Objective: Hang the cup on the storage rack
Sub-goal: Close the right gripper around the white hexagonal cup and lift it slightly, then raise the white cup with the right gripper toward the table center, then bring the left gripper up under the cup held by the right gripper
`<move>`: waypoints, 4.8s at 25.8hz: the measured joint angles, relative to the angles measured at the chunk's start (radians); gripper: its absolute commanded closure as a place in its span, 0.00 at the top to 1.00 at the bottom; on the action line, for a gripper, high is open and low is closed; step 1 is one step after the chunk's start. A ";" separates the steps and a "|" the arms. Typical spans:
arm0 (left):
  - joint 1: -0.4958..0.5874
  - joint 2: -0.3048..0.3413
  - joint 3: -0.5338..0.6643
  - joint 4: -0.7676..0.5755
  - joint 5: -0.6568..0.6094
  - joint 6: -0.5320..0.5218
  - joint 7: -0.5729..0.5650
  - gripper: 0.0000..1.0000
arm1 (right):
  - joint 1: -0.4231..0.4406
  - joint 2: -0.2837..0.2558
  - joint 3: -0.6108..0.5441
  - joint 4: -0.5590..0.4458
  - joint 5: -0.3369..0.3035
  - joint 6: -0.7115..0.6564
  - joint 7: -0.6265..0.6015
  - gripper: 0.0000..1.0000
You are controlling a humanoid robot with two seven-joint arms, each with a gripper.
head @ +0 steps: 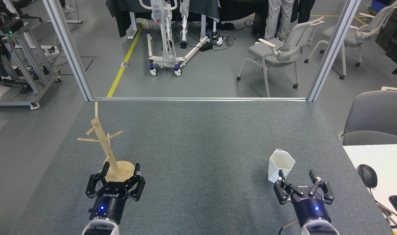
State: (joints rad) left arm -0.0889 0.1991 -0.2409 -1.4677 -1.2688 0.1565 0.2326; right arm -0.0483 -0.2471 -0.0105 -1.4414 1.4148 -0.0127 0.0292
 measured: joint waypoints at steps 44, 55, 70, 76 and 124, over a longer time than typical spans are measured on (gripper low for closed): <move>0.032 0.002 0.000 -0.020 0.002 -0.002 0.005 1.00 | -0.443 0.011 0.089 0.672 -0.002 -0.002 -0.004 0.99; 0.032 0.002 -0.002 -0.021 0.002 -0.002 0.005 1.00 | -0.457 0.005 0.087 0.699 -0.002 -0.026 -0.010 0.15; 0.026 0.004 -0.007 -0.022 0.002 -0.011 0.010 1.00 | -0.409 0.000 0.344 0.242 -0.231 -0.042 -0.011 0.00; 0.020 -0.007 -0.030 -0.070 0.003 -0.118 0.026 0.99 | -0.483 -0.023 0.620 0.129 -0.318 0.252 -0.003 0.00; -0.408 -0.340 -0.306 0.212 -0.049 0.114 -0.282 0.98 | -1.019 -0.033 1.238 0.105 -0.856 1.060 0.205 0.01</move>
State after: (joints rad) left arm -0.4965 -0.1412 -0.5468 -1.2553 -1.3177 0.2703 -0.0491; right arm -1.0674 -0.2804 1.2280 -1.3365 0.5583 1.0475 0.2342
